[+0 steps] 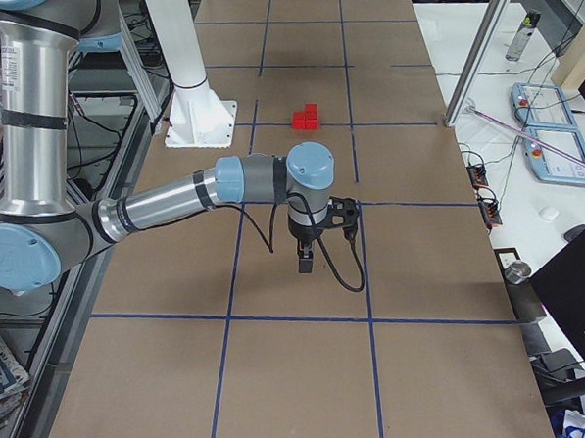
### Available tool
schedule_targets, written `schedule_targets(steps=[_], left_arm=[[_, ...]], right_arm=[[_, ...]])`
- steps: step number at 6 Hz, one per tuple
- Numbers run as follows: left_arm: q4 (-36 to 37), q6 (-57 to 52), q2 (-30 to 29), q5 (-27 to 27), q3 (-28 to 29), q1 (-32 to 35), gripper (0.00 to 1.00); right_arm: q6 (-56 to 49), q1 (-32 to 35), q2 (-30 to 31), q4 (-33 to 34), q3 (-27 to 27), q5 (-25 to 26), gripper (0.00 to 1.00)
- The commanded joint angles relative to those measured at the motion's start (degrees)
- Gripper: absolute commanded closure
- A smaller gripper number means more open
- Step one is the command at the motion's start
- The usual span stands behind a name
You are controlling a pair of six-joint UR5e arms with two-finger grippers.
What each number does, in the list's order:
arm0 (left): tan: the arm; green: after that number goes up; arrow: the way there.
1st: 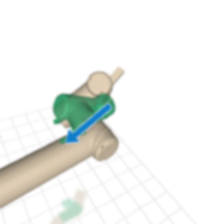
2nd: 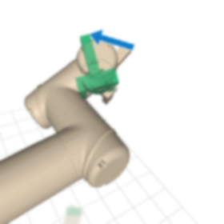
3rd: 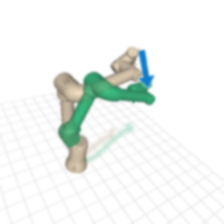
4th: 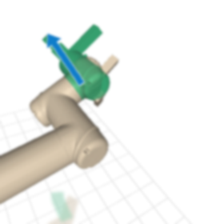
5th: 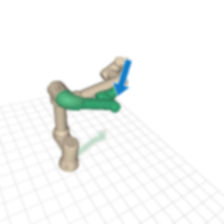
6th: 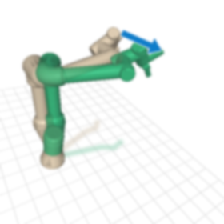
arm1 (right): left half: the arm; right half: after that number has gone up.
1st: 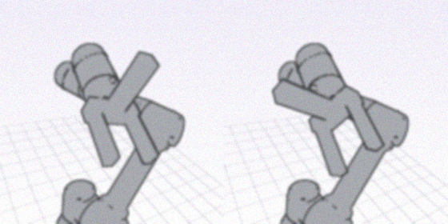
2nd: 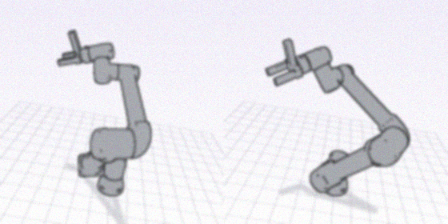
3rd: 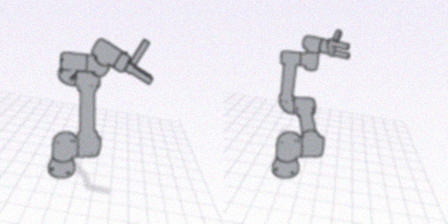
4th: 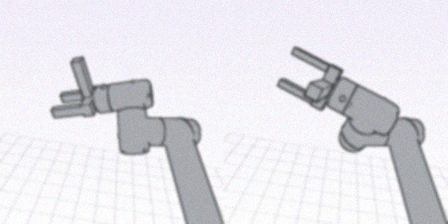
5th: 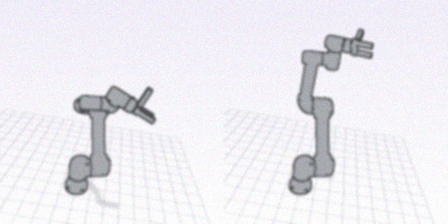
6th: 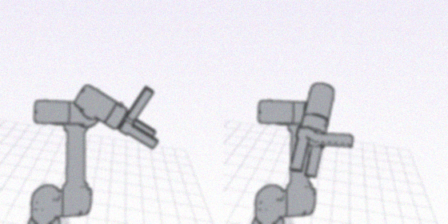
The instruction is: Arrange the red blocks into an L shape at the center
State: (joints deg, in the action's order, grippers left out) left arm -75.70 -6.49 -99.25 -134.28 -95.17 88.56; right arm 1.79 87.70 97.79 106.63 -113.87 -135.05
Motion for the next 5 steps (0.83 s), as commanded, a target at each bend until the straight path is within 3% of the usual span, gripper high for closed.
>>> schedule_targets(steps=[1,2,5], left_arm=[[0.03,-1.95,6.31,-6.22,-4.63,3.63,0.0],[0.81,-1.25,8.0,-5.38,-10.07,3.64,0.0],[1.08,-1.16,9.16,0.75,-9.77,3.46,0.0]], right_arm=[[0.57,-0.07,-0.32,-5.07,4.95,-0.99,0.0],[0.49,-0.07,-0.23,-6.59,5.32,-1.09,0.0],[0.76,-0.07,0.03,-6.69,5.33,-1.53,0.0]])
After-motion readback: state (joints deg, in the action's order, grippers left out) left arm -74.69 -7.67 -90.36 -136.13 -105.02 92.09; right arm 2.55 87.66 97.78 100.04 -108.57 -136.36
